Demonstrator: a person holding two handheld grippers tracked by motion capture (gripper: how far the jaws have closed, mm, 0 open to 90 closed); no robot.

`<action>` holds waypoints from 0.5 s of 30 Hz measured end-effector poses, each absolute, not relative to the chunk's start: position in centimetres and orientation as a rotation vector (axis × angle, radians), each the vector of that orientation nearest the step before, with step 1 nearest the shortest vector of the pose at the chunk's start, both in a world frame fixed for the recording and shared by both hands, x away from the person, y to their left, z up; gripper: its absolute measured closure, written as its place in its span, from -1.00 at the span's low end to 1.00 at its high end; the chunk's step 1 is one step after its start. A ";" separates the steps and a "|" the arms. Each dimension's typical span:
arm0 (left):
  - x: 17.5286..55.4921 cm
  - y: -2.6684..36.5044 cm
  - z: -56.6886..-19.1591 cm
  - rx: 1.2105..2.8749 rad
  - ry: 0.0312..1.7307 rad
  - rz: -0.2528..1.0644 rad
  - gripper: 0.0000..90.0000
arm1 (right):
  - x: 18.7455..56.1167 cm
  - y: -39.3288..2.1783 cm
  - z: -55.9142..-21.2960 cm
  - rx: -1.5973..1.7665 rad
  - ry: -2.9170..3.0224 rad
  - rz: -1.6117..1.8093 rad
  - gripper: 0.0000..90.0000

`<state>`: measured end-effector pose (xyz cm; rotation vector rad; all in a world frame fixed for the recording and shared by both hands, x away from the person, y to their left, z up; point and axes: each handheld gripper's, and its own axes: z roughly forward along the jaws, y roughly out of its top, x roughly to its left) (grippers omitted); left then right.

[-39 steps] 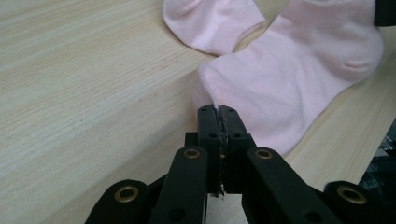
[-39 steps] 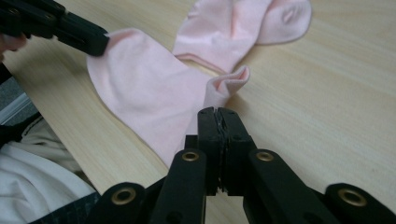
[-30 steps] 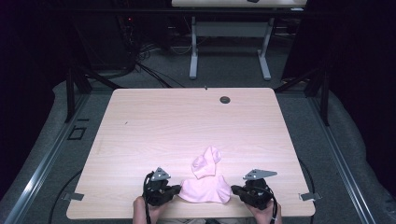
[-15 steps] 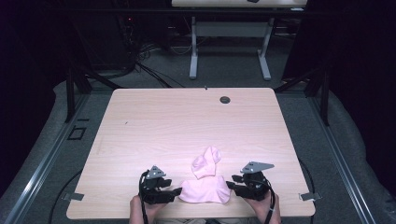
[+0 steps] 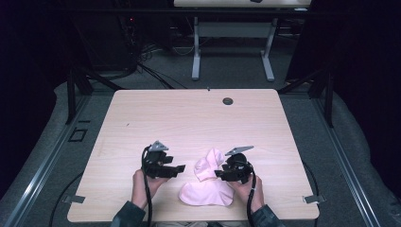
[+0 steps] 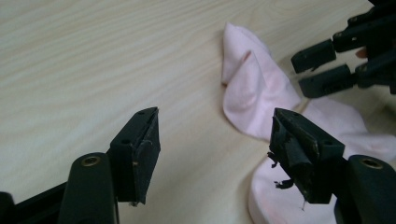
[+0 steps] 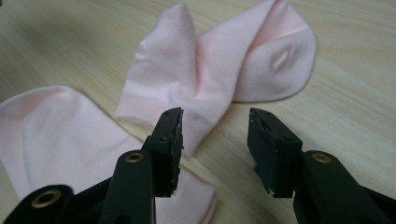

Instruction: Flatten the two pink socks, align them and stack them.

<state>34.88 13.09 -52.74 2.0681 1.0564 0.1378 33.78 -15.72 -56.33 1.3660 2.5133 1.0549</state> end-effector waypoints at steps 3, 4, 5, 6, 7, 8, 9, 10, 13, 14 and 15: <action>37.5 11.5 -52.6 2.103 1.040 0.132 -0.18 | 34.0 -15.6 -56.4 1.364 2.512 1.043 0.24; 38.3 10.8 -52.6 2.112 1.034 0.131 -0.17 | 34.0 -15.5 -56.5 1.363 2.507 1.052 0.24; 39.1 10.2 -52.6 2.138 1.010 0.133 -0.16 | 33.9 -15.4 -56.5 1.366 2.494 1.052 0.25; 40.0 9.4 -52.7 2.164 0.995 0.121 -0.15 | 33.9 -15.4 -56.5 1.358 2.494 1.043 0.25; 40.8 8.7 -52.8 2.168 0.994 0.093 -0.15 | 33.8 -15.3 -56.5 1.356 2.493 1.039 0.25; 41.7 8.0 -53.0 2.183 0.987 0.050 -0.14 | 33.8 -15.3 -56.5 1.352 2.487 1.042 0.26; 42.5 7.3 -53.3 2.190 0.991 0.022 -0.15 | 33.7 -15.2 -56.6 1.352 2.485 1.046 0.26; 43.1 6.8 -53.5 2.204 0.997 0.015 -0.14 | 33.7 -15.1 -56.6 1.351 2.479 1.052 0.26; 45.3 4.7 -54.4 2.272 0.986 -0.054 -0.11 | 33.6 -14.9 -56.7 1.339 2.476 1.036 0.30; 45.7 4.1 -54.7 2.292 0.976 -0.068 -0.10 | 33.6 -14.8 -56.8 1.338 2.480 1.032 0.32; 46.0 3.7 -54.9 2.300 0.979 -0.081 -0.09 | 33.6 -14.8 -56.8 1.328 2.488 1.023 0.32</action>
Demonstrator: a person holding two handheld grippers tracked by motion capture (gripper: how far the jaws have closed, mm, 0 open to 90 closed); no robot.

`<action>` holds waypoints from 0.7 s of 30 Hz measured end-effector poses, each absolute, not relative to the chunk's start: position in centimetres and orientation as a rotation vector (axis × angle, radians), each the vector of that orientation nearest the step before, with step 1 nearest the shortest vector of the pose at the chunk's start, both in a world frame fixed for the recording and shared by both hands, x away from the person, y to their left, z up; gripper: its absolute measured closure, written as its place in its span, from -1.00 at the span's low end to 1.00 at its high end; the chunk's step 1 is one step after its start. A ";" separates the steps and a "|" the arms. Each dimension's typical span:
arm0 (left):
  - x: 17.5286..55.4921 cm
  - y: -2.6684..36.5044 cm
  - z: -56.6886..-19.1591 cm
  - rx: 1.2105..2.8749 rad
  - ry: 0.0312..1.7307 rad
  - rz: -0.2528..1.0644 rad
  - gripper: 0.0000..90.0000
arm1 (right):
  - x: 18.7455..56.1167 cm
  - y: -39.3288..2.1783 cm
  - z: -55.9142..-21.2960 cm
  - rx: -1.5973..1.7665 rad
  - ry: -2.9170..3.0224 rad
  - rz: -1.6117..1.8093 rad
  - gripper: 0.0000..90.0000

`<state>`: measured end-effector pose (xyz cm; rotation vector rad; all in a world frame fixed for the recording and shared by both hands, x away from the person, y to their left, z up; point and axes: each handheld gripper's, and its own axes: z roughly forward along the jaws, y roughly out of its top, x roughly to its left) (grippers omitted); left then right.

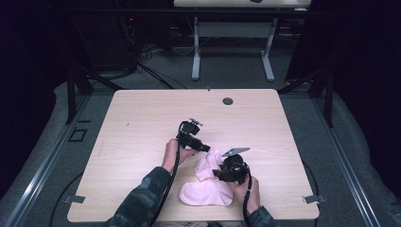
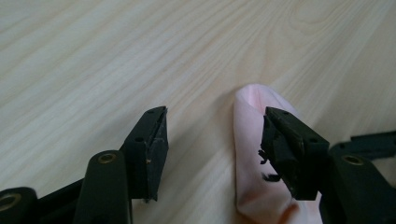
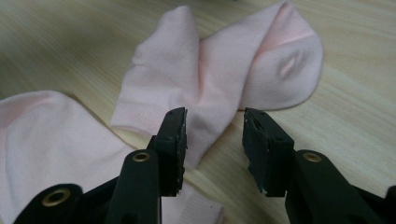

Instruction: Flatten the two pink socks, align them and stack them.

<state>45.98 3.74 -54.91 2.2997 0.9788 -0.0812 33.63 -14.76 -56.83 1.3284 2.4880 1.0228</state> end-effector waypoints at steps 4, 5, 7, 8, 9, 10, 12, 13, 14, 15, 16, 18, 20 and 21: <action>46.7 2.1 -55.8 2.320 0.954 -0.144 0.02 | 33.5 -14.4 -57.0 1.320 2.496 1.005 0.42; 46.8 1.8 -56.0 2.331 0.947 -0.146 0.07 | 33.5 -14.4 -57.0 1.311 2.505 1.003 0.44; 46.8 1.5 -56.1 2.325 0.950 -0.155 0.22 | 33.5 -14.4 -57.1 1.313 2.501 1.008 0.51; 46.9 1.4 -56.1 2.333 0.952 -0.155 0.31 | 33.5 -14.4 -57.1 1.308 2.504 1.015 0.55; 46.9 1.4 -56.1 2.335 0.956 -0.157 0.40 | 33.5 -14.4 -57.1 1.306 2.504 1.020 0.60; 46.9 1.3 -56.2 2.338 0.953 -0.160 0.50 | 33.5 -14.4 -57.1 1.308 2.508 1.022 0.64; 46.8 1.3 -56.3 2.344 0.944 -0.162 0.75 | 33.4 -14.3 -57.2 1.293 2.510 1.026 0.73; 46.6 1.2 -56.3 2.358 0.937 -0.147 0.86 | 33.4 -14.3 -57.2 1.290 2.513 1.028 0.78; 46.5 1.2 -56.3 2.353 0.936 -0.149 0.92 | 33.4 -14.3 -57.2 1.296 2.508 1.046 0.84; 46.3 1.3 -56.3 2.350 0.937 -0.132 0.94 | 33.5 -14.3 -57.2 1.295 2.511 1.049 0.88; 46.3 1.4 -56.1 2.354 0.933 -0.119 0.95 | 33.6 -14.4 -57.2 1.294 2.517 1.056 0.91; 46.0 1.9 -55.6 2.335 0.932 -0.093 0.95 | 33.6 -14.6 -57.0 1.292 2.518 1.059 0.92; 45.6 2.8 -54.8 2.304 0.939 -0.061 0.95 | 33.5 -14.8 -56.8 1.292 2.505 1.066 0.93; 45.3 3.2 -54.3 2.294 0.946 -0.046 0.95 | 33.5 -15.0 -56.5 1.293 2.495 1.072 0.94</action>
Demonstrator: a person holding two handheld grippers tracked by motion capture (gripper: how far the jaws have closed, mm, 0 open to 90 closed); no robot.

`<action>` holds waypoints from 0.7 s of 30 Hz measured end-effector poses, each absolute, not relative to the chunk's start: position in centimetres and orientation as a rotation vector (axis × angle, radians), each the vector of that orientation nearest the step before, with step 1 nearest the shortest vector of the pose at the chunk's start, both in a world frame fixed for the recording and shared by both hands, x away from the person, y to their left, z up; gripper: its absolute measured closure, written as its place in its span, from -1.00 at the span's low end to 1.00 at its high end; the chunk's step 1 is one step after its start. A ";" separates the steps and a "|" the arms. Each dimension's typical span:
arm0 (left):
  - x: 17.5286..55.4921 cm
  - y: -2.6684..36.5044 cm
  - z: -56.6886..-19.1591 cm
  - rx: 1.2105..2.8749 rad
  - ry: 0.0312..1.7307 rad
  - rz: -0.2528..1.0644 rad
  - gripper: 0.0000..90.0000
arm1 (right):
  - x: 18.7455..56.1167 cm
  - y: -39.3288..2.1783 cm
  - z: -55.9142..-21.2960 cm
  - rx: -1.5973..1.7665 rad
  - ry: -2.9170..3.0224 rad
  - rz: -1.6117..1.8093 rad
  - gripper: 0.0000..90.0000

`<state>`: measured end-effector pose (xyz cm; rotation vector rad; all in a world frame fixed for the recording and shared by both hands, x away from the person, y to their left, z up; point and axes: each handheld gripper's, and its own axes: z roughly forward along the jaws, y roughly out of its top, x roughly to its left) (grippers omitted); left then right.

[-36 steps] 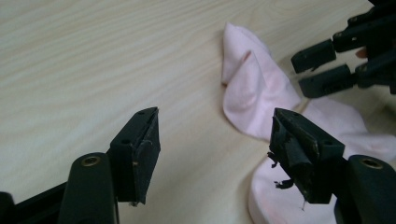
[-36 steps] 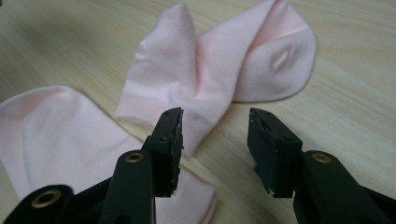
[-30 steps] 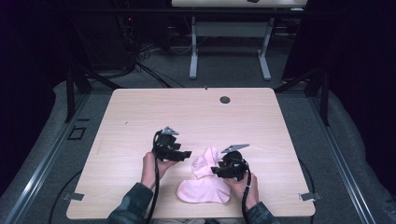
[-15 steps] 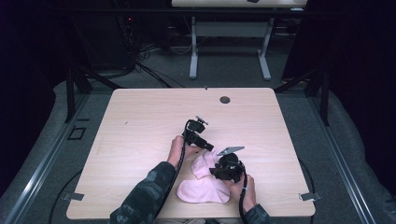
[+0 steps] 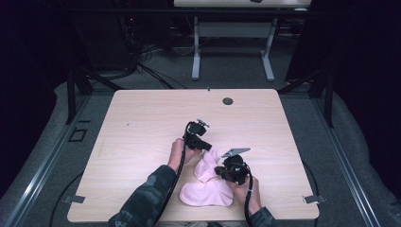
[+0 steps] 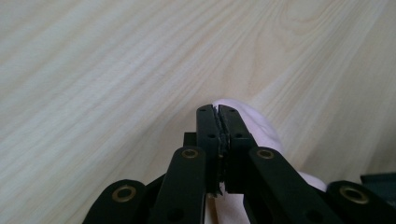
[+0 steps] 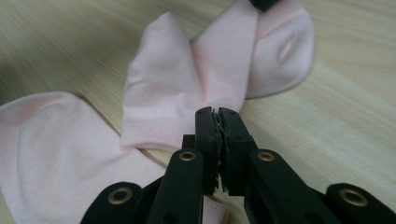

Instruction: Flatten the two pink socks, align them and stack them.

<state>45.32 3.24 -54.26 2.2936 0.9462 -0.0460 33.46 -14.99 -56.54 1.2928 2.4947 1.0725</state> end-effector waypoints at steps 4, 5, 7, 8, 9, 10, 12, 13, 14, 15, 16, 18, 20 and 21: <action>43.9 4.8 -52.1 2.240 0.983 0.003 0.95 | 33.4 -15.8 -54.9 1.259 2.450 1.092 0.94; 43.5 5.2 -51.6 2.240 0.983 0.016 0.95 | 33.4 -15.9 -54.5 1.260 2.437 1.097 0.94; 42.7 5.6 -51.0 2.227 0.992 0.029 0.95 | 33.7 -16.3 -53.7 1.240 2.422 1.097 0.94; 42.4 5.8 -50.8 2.226 0.995 0.028 0.94 | 34.0 -16.6 -53.4 1.231 2.432 1.077 0.94; 42.3 5.9 -50.8 2.223 1.000 0.023 0.94 | 34.2 -16.7 -53.2 1.236 2.424 1.070 0.94; 42.1 6.1 -50.7 2.229 1.001 0.014 0.93 | 34.5 -16.8 -53.1 1.233 2.432 1.062 0.94; 41.9 6.2 -50.9 2.225 1.010 0.003 0.84 | 35.3 -16.9 -53.0 1.205 2.441 1.029 0.94; 42.0 6.4 -51.0 2.228 1.015 -0.003 0.75 | 35.8 -16.9 -53.0 1.186 2.462 0.991 0.94; 42.0 6.5 -51.1 2.221 1.023 -0.007 0.67 | 36.3 -16.9 -53.2 1.168 2.470 0.944 0.93; 42.2 6.7 -51.3 2.214 1.028 -0.013 0.55 | 36.6 -17.0 -53.3 1.175 2.476 0.914 0.93; 42.3 7.0 -51.4 2.209 1.042 -0.024 0.44 | 37.1 -17.1 -53.5 1.166 2.500 0.907 0.92; 42.4 7.4 -51.4 2.200 1.030 -0.012 0.32 | 38.0 -17.3 -54.0 1.169 2.518 0.861 0.86; 42.5 7.8 -51.4 2.201 1.010 -0.003 0.18 | 38.4 -17.6 -54.3 1.183 2.523 0.857 0.72; 42.5 8.0 -51.4 2.202 0.994 -0.001 0.13 | 38.4 -17.8 -54.4 1.195 2.513 0.859 0.60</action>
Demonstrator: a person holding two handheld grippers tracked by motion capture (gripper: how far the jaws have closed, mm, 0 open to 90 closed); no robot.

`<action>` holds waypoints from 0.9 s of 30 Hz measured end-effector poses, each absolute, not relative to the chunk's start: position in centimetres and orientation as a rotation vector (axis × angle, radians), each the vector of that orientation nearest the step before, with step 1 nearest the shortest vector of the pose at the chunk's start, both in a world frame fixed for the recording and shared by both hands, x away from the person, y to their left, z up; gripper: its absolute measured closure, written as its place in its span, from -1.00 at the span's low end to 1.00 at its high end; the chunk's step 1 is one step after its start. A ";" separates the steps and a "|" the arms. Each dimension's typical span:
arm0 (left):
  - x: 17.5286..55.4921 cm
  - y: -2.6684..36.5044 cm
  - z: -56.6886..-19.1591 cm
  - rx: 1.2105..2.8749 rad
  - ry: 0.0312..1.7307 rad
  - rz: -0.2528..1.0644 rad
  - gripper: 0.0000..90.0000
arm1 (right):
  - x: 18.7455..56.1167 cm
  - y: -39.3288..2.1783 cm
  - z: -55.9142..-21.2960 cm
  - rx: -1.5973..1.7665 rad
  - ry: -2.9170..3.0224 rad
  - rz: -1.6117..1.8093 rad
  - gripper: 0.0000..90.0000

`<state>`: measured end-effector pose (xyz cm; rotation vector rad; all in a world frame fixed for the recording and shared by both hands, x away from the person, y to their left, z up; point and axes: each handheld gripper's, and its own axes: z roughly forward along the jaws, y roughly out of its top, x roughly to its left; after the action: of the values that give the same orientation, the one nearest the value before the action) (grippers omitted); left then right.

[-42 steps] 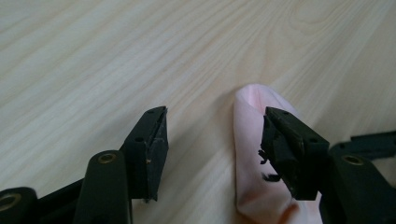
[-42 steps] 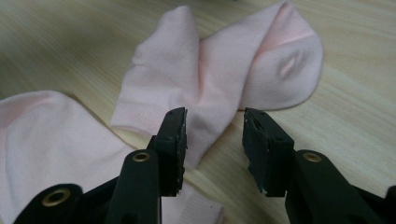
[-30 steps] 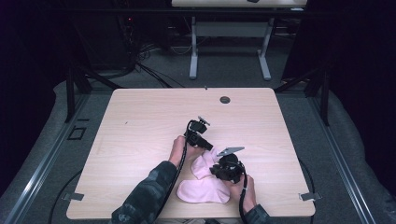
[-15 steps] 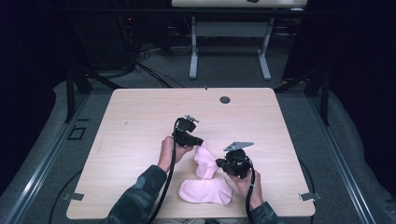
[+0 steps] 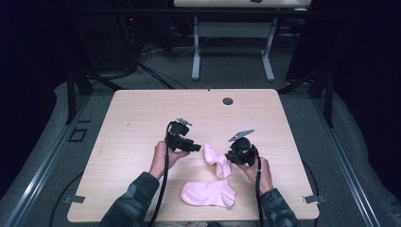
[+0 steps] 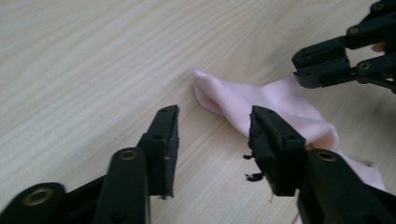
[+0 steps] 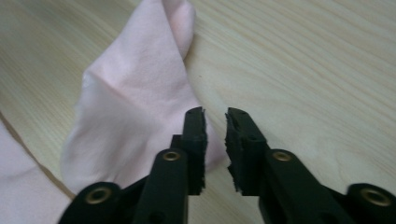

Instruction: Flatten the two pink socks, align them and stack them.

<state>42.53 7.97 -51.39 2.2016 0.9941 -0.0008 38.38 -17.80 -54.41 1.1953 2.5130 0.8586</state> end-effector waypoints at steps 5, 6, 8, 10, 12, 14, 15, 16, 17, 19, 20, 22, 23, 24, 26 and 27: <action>42.7 8.4 -51.6 2.228 0.950 0.024 0.00 | 37.2 -19.2 -54.2 1.302 2.455 0.932 0.23; 42.2 8.0 -51.8 2.249 0.936 0.038 -0.02 | 36.7 -19.4 -54.1 1.339 2.442 0.973 0.22; 41.5 7.5 -52.2 2.271 0.920 0.058 -0.05 | 36.1 -19.2 -54.4 1.359 2.427 0.968 0.14; 40.7 7.3 -52.6 2.273 0.917 0.058 -0.09 | 35.7 -18.8 -54.9 1.363 2.437 0.957 0.13; 39.8 7.2 -53.0 2.284 0.903 0.080 -0.12 | 35.6 -18.4 -55.5 1.362 2.457 0.930 0.18; 38.7 7.1 -53.2 2.280 0.895 0.085 -0.15 | 35.6 -18.1 -56.2 1.361 2.470 0.895 0.25; 38.2 7.0 -53.4 2.286 0.888 0.083 -0.18 | 35.6 -18.1 -56.4 1.362 2.480 0.896 0.28; 37.7 6.8 -53.6 2.289 0.884 0.089 -0.19 | 35.5 -18.1 -56.5 1.364 2.479 0.883 0.31; 37.3 6.5 -53.8 2.301 0.875 0.102 -0.20 | 35.4 -18.0 -56.6 1.363 2.471 0.906 0.34; 36.6 5.8 -54.1 2.318 0.878 0.143 -0.21 | 35.2 -17.9 -56.6 1.365 2.471 0.907 0.45; 36.5 5.5 -54.3 2.316 0.870 0.135 -0.24 | 35.1 -17.9 -56.6 1.352 2.482 0.894 0.52; 36.5 4.5 -54.7 2.312 0.866 0.133 -0.25 | 35.0 -17.7 -56.7 1.357 2.462 0.916 0.62; 36.5 4.5 -54.7 2.312 0.866 0.133 -0.28 | 34.9 -17.7 -56.7 1.355 2.468 0.924 0.67; 36.7 3.7 -55.1 2.319 0.857 0.148 -0.28 | 34.9 -17.7 -56.8 1.358 2.467 0.926 0.71; 36.8 2.9 -55.4 2.340 0.845 0.201 -0.25 | 34.9 -17.8 -56.9 1.368 2.478 0.951 0.80; 36.9 2.6 -55.6 2.345 0.842 0.209 -0.21 | 34.9 -17.9 -56.9 1.380 2.471 0.970 0.84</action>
<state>36.88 2.65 -55.60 2.3451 0.8421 0.2091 34.90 -17.86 -56.94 1.3799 2.4714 0.9699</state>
